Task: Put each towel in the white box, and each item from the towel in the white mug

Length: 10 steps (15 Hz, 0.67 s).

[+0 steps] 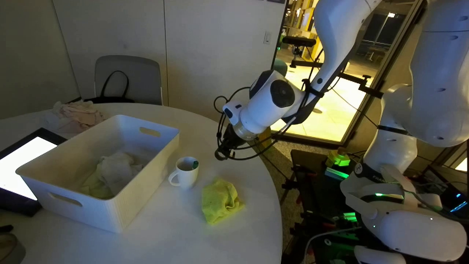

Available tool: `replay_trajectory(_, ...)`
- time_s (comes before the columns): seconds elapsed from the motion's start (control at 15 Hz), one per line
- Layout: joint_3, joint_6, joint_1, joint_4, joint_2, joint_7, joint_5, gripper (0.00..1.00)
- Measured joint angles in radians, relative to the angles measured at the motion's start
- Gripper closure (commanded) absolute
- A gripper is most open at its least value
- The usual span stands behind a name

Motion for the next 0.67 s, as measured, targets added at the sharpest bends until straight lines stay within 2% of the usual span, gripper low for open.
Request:
replay_trajectory(0.2, 0.037, -0.069, 0.002, 0.039, 0.102, -0.238, 0.250, 0.89)
replay_trajectory(0.47, 0.204, -0.274, -0.016, 0.163, 0.141, -0.504, 0.598, 0.89)
replay_trajectory(0.67, 0.213, -0.419, 0.075, 0.285, 0.113, -0.634, 0.811, 0.90)
